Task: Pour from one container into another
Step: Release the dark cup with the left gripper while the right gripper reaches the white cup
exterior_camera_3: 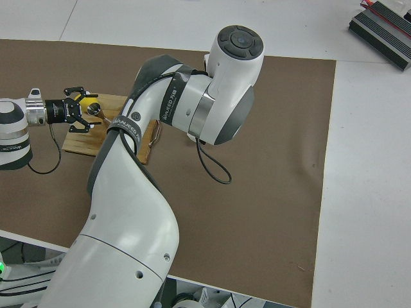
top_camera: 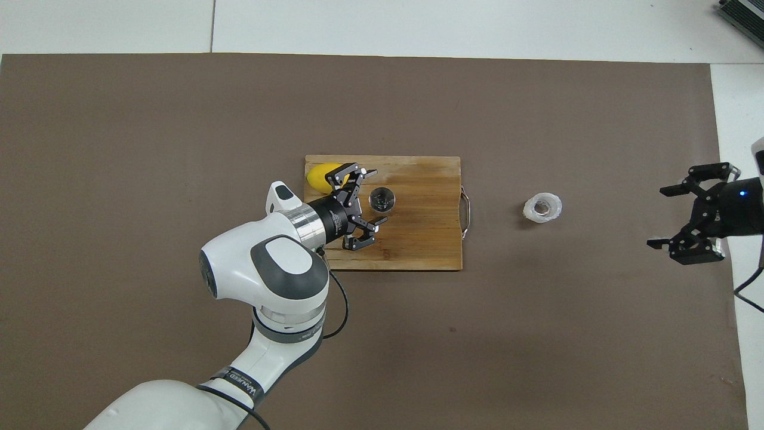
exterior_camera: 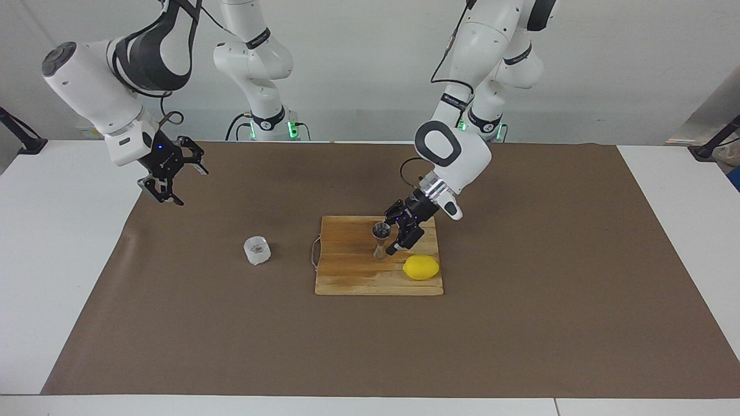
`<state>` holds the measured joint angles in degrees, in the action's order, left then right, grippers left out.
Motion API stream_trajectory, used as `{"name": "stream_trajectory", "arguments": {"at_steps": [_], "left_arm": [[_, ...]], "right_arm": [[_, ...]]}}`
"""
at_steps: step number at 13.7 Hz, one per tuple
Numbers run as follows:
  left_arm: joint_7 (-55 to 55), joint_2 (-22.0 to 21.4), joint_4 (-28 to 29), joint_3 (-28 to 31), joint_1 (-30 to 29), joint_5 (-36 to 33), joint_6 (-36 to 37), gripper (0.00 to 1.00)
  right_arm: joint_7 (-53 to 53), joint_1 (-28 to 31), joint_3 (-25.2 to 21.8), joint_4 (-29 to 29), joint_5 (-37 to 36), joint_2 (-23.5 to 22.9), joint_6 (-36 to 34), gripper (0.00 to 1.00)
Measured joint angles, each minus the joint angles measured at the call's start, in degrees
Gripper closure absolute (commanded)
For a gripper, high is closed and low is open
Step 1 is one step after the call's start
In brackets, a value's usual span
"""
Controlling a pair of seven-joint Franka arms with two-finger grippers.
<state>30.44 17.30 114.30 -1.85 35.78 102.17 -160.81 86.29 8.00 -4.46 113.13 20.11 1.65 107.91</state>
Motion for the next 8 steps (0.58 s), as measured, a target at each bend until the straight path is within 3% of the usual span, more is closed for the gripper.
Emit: {"name": "stream_trajectory", "arguments": {"at_steps": [5, 8], "left_arm": [[-0.3, -4.3, 3.8, 0.0, 0.0, -6.3, 0.4, 0.0], [-0.2, -6.0, 4.3, 0.4, -1.6, -15.5, 5.3, 0.0]], "right_arm": [[16.8, 1.5, 0.0, 0.1, 12.5, -9.4, 2.0, 0.0], [23.9, 2.3, 0.0, 0.0, 16.1, -12.3, 4.0, 0.0]]}}
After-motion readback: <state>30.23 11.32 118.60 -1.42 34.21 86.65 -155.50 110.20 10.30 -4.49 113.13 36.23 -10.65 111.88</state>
